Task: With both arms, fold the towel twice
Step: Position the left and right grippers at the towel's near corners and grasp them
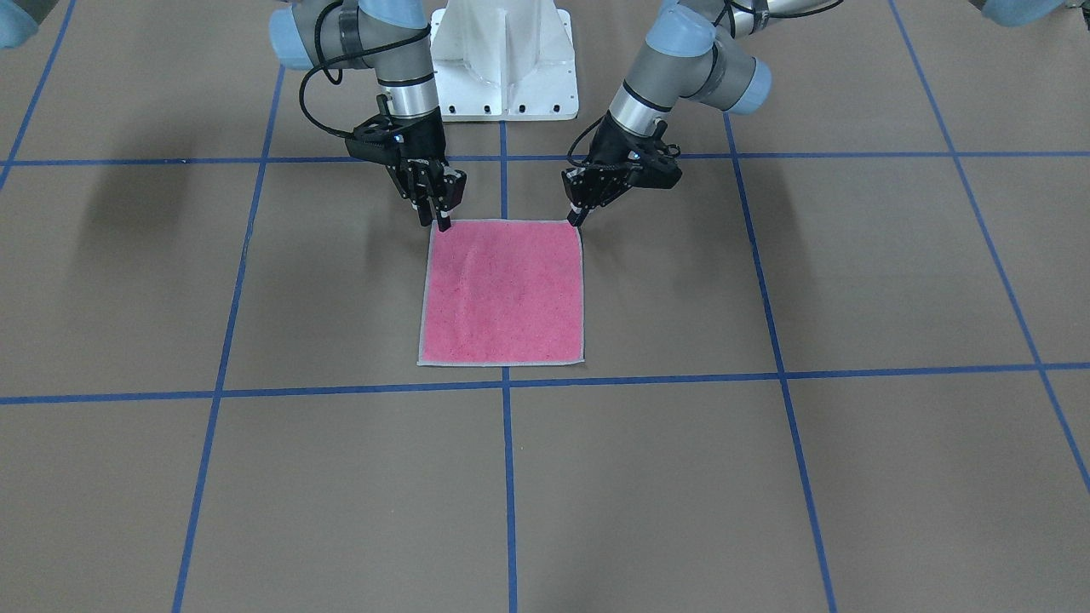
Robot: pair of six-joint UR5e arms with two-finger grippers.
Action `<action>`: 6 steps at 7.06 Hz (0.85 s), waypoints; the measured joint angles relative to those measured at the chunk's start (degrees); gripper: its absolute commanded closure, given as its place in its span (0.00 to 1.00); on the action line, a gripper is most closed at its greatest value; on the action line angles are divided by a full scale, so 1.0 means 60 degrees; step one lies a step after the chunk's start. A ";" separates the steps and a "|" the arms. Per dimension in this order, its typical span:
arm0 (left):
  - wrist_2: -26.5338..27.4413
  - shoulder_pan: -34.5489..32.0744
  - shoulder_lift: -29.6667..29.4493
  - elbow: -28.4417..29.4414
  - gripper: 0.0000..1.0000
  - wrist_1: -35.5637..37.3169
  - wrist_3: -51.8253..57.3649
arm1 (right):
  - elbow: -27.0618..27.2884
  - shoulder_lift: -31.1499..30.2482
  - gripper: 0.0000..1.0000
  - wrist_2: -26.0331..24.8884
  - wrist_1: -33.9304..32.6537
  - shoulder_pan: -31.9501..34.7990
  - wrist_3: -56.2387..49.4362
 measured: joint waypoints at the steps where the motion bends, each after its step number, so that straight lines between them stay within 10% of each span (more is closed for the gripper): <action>1: 0.0000 0.0000 0.0000 0.0000 1.00 -0.0001 0.0001 | -0.0018 0.0001 0.59 0.0003 -0.0003 -0.0003 -0.0004; 6: -0.0014 0.0000 -0.0002 0.0000 1.00 -0.0002 0.0001 | -0.0144 0.0200 1.00 -0.0003 -0.0063 0.0004 0.0007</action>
